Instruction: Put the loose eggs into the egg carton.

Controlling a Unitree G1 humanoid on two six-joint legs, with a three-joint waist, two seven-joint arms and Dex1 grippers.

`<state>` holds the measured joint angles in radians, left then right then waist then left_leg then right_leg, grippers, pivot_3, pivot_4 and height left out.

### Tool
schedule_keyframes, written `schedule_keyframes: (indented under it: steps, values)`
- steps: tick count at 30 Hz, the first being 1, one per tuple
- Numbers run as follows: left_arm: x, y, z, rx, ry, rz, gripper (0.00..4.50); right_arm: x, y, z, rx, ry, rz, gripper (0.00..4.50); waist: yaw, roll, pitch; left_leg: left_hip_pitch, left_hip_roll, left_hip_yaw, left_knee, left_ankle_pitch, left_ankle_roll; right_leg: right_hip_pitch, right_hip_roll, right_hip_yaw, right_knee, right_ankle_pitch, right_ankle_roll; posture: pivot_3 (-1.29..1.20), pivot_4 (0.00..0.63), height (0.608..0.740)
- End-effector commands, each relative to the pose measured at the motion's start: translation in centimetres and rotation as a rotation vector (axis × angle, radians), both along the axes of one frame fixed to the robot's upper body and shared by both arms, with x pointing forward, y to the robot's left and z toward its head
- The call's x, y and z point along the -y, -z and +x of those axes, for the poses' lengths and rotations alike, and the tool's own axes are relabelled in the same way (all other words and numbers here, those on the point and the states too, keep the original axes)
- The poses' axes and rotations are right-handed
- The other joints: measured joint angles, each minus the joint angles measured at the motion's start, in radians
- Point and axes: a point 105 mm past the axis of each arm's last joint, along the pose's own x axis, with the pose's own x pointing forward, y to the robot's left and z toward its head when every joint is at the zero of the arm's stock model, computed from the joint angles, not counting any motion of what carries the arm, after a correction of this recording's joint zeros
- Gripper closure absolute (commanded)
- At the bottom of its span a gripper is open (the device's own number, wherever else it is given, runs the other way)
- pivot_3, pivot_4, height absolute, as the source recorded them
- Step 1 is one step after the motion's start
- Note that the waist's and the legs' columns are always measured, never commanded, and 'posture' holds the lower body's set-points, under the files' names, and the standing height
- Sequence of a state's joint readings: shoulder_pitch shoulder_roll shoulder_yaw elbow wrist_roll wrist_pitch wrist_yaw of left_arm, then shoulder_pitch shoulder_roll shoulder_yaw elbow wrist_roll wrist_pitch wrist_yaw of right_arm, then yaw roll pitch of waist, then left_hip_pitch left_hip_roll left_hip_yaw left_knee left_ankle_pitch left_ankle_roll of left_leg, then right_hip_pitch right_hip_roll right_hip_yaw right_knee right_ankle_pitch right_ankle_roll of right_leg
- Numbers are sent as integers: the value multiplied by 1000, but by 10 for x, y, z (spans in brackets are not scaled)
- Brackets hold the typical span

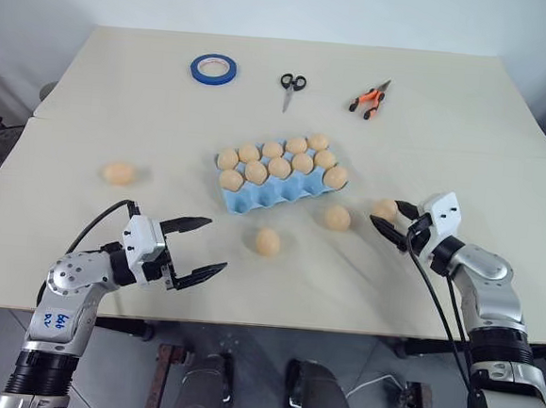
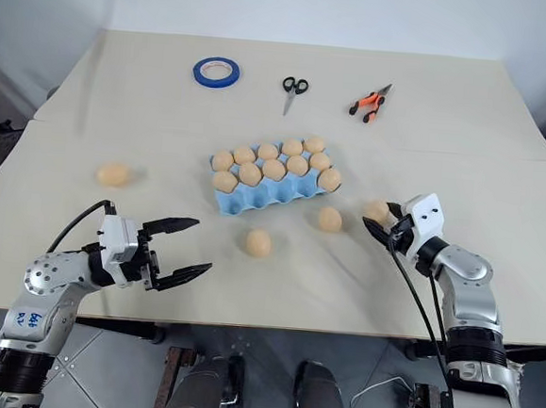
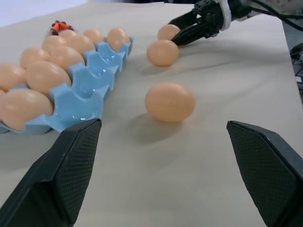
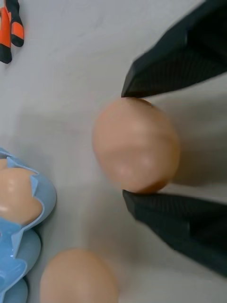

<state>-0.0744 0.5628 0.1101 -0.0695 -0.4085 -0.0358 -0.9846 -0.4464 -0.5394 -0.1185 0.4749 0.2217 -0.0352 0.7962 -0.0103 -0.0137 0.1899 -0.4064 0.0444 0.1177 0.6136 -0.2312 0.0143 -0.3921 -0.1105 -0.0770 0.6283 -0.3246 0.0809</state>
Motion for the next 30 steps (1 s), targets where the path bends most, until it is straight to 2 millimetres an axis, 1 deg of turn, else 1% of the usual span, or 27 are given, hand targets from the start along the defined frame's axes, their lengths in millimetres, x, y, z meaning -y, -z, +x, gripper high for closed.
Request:
schedule_keyframes:
  steps: [1,2,4,6,7,8,10,12,14,17,19,22,23,26,29,30]
  values:
    - [-2,-10,-1,56,-23,-14,0,0,-10,3,64,-8,-1,2444,-5,0,0,0,0,0,0,0,0,0,0,0,0,0,0,0,150,740]
    - [-2,-11,-1,57,-27,-15,0,0,-10,3,66,-10,-3,2607,-7,0,0,0,0,0,0,0,0,0,0,0,0,0,0,0,150,740]
    - [-3,-11,0,60,-42,-20,0,-2,-12,3,83,-28,-24,2715,-12,0,0,0,0,0,0,0,0,0,0,0,0,0,0,0,150,740]
    - [-7,-12,1,62,-66,-29,0,-9,-29,5,124,-59,2,2715,-17,0,0,0,0,0,0,0,0,0,0,0,0,0,0,0,150,740]
    - [-11,-13,1,60,-86,-40,0,-20,-42,6,146,-105,-4,2715,-19,0,0,0,0,0,0,0,0,0,0,0,0,0,0,0,150,740]
    - [-13,-14,1,59,-100,-48,0,-28,-50,6,159,-138,-11,2715,-25,0,0,0,0,0,0,0,0,0,0,0,0,0,1,0,150,740]
    - [-19,-13,2,51,-128,-58,0,-57,-70,7,184,-225,-2,2715,-35,1,0,0,1,2,0,0,0,-1,0,0,2,0,1,0,150,740]
    - [-22,-12,3,42,-149,-63,0,-86,-81,7,186,-299,-8,2715,-46,1,0,1,2,2,0,0,-1,-2,1,0,3,0,0,0,150,740]
    - [-23,-11,4,31,-160,-70,0,-107,-84,9,181,-328,-36,2715,-46,1,0,1,3,2,0,1,-2,-2,2,1,5,0,-1,0,150,740]
    - [-22,-11,3,26,-166,-77,0,-129,-85,17,167,-320,-40,2715,-41,1,0,1,3,0,0,-2,-8,-2,1,2,5,0,-1,0,150,740]
    - [-21,-11,2,23,-169,-78,0,-137,-84,23,164,-305,-46,2715,-36,1,0,0,2,0,0,-2,-7,-2,0,2,4,0,-1,0,150,740]
    - [-22,-10,-1,18,-179,-83,0,-140,-81,33,164,-262,-79,2715,-31,1,0,-1,1,1,0,-3,-5,-3,-1,2,2,1,-1,0,150,740]
    - [-22,-10,-2,17,-183,-85,0,-140,-80,35,164,-254,-96,2398,-31,1,0,-1,1,1,0,-3,-5,-3,-2,2,1,1,-1,0,150,740]
    - [-22,-11,-4,17,-191,-88,0,-141,-83,32,160,-278,-82,1407,-32,1,0,-1,1,2,0,-3,-4,-3,-2,1,1,1,-1,0,150,740]
    - [-22,-12,-5,16,-195,-94,0,-135,-87,30,170,-276,-88,323,-33,1,0,-1,2,2,-1,-2,-2,-3,-1,0,1,1,-1,0,150,740]
    - [-22,-13,-6,14,-195,-96,0,-134,-88,27,174,-282,-86,35,-34,1,0,-1,2,2,-1,-2,-2,-3,-1,0,1,1,-1,0,150,740]
